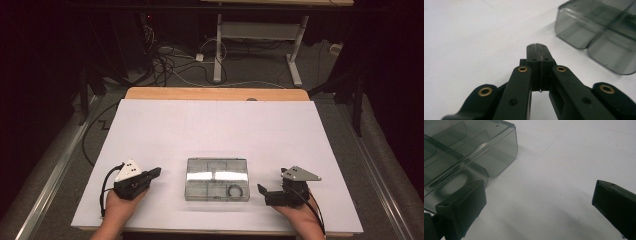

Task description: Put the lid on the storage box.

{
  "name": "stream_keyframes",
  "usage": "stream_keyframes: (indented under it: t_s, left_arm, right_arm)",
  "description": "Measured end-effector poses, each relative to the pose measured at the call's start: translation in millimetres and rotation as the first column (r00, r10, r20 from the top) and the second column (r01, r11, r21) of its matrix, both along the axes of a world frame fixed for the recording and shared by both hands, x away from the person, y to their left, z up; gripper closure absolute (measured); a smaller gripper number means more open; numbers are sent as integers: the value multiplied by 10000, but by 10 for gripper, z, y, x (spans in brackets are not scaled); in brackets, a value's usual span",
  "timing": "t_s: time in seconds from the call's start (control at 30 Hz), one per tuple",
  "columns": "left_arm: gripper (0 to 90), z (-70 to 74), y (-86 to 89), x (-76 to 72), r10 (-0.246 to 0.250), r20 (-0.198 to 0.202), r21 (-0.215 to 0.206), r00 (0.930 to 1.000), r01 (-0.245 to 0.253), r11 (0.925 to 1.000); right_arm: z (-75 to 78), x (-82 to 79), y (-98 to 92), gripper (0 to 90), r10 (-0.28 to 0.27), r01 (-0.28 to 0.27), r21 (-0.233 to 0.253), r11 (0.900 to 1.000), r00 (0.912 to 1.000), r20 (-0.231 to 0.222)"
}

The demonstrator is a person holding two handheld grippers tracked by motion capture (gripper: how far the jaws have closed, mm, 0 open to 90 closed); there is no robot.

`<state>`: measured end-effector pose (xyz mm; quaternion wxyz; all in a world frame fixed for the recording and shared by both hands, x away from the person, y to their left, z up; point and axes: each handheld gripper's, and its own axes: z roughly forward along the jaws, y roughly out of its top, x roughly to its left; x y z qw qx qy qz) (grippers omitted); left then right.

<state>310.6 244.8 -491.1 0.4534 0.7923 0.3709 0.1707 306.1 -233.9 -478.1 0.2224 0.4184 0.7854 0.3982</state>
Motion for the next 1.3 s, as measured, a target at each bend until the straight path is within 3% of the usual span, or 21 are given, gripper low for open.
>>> stream_keyframes:
  t_s: [0.23, 0.33, 0.63, 0.83, 1.1, 1.17, 1.3]
  left_arm:
    - [836, -41, 25, 44, 157, -262, -24, 9995, -157, 9999]
    - [745, -44, 19, 51, 196, -329, 10, 9993, -196, 9998]
    - [353, -42, -43, 62, 305, -378, 647, 9988, -280, 9975]
    - [162, -29, -45, 77, 253, -385, 404, 9989, -237, 9989]
    - [1, -12, -69, 102, 43, -293, -34, 9996, -44, 10000]
    - [0, -38, -90, 85, -99, -306, -33, 9995, 98, 9999]
    - [0, -42, -97, 28, -290, 90, 2, 9995, 290, 9996]
  right_arm:
    - [4, -14, -3, 0, -29, 29, 21, 10000, 10000, 76]
    - [4, -13, -1, 0, -12, 12, -4, 10000, 10000, 97]
    - [2, -15, -3, 0, 29, -29, -19, 10000, 9999, 162]
    - [-6, -22, -6, 0, 64, -67, 67, 10000, 9994, 335]
    - [4, -70, -9, 0, 223, -239, 253, 9994, 9979, 609]
    - [9, -86, -14, 0, 216, -239, 301, 9993, 9971, 736]
    - [16, -119, -27, 0, 177, -214, 400, 9990, 9958, 898]
